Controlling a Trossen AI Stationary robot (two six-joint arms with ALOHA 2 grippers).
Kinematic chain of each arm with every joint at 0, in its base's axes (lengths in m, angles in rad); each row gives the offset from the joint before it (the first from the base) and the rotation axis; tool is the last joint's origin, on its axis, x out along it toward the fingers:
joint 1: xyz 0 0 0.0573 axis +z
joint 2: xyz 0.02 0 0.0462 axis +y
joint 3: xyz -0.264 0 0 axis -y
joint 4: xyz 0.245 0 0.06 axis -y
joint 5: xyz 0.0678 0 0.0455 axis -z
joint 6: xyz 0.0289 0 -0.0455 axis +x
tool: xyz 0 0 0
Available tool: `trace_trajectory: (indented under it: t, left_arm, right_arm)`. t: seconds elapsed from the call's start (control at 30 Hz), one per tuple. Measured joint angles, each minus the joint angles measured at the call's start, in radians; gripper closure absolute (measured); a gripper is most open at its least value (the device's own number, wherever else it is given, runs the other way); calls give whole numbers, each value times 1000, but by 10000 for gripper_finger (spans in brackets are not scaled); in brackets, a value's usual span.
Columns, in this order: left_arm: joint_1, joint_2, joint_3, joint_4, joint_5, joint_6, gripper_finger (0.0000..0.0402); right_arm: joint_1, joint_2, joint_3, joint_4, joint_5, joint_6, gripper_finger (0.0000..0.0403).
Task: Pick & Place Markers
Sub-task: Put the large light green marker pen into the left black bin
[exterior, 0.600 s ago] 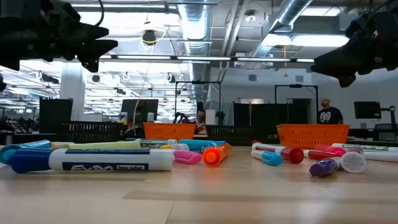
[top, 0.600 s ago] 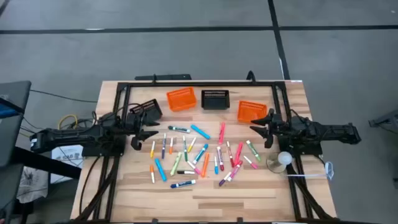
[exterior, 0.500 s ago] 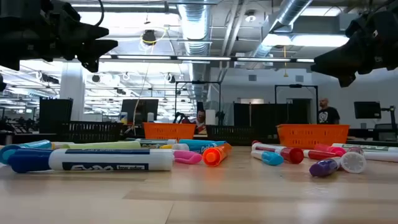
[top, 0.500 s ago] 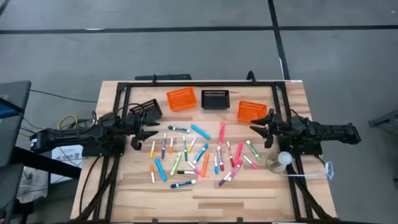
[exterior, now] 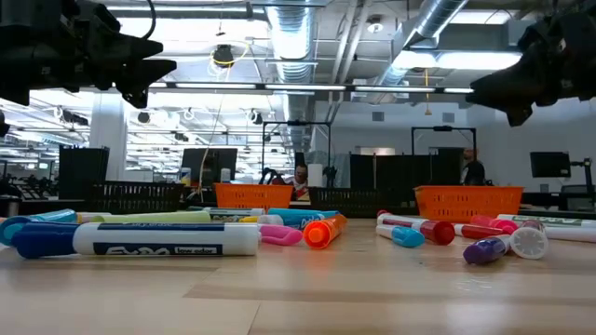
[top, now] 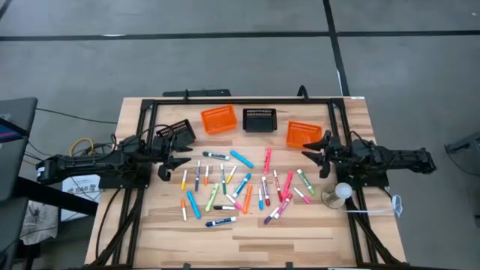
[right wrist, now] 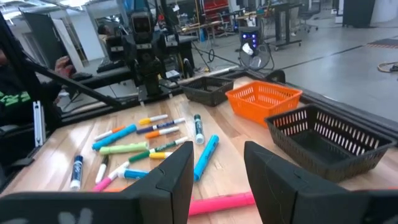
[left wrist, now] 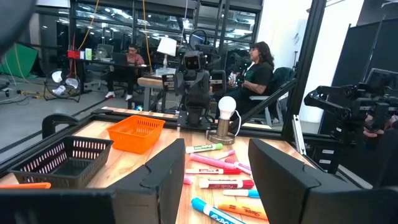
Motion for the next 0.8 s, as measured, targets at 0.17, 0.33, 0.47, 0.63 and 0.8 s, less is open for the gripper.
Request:
trace_trajectory:
  t: [0.17,0.33,0.47,0.63,0.8]
  left_arm:
    - [0,0,0,0,0,0,225]
    - [0,0,0,0,0,0,225]
    - [0,0,0,0,0,0,225]
    - [0,0,0,0,0,0,225]
    - [0,0,0,0,0,2,225]
  right_arm:
    - [0,95,86,-3,0,-24,270]
    - [0,275,196,-90,-13,-24,275]
    - [0,430,294,-196,-73,-19,276]
    - [1,573,409,-329,-134,105,277]
    - [0,684,509,-538,-194,294,277]
